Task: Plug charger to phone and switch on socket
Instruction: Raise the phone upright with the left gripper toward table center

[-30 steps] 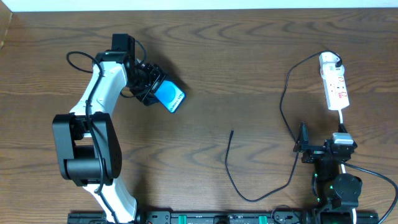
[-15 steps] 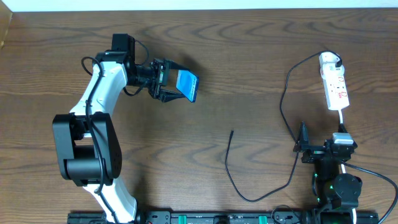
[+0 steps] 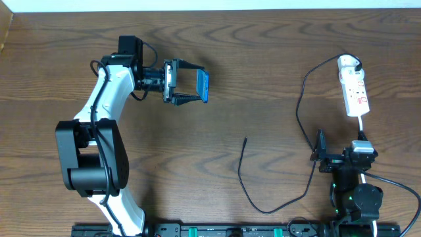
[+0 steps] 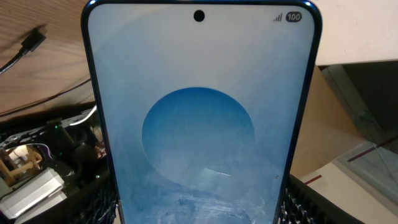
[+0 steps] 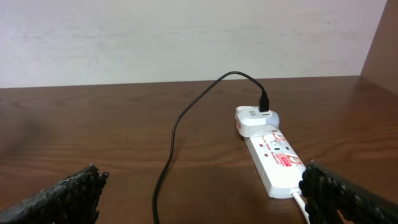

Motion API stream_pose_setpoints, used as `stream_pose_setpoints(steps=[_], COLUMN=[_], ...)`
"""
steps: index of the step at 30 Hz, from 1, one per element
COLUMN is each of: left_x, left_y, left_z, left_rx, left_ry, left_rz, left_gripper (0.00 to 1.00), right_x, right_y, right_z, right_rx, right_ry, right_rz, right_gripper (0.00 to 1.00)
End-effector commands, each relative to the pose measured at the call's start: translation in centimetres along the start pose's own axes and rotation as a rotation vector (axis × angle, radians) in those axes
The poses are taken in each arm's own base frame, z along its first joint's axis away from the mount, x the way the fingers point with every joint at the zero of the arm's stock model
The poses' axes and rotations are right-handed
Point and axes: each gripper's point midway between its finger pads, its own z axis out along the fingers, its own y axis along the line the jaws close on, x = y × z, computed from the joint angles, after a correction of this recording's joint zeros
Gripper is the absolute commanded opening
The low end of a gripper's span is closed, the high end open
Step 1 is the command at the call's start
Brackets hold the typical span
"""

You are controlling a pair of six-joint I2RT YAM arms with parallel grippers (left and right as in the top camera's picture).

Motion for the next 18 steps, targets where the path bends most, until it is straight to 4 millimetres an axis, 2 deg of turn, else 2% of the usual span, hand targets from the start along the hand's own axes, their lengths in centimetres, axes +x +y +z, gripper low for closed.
stream_pose_setpoints(steps=[1,18], left_x=[2.19,2.18], left_y=[-1.02,-1.03], left_z=[-0.33,-0.36], left_rx=[0.032,0.032], left_ry=[0.053,0.054], left_rz=[0.017,-0.034], left_gripper=[0.07,0.07], right_x=[0.05,0.05], right_y=[-0.2,-0.2], right_z=[-0.01,-0.01], right_rx=[0.01,0.01], right_ry=[0.001,0.001], right_rz=[0.007,0.007], right_gripper=[0.99,0.99])
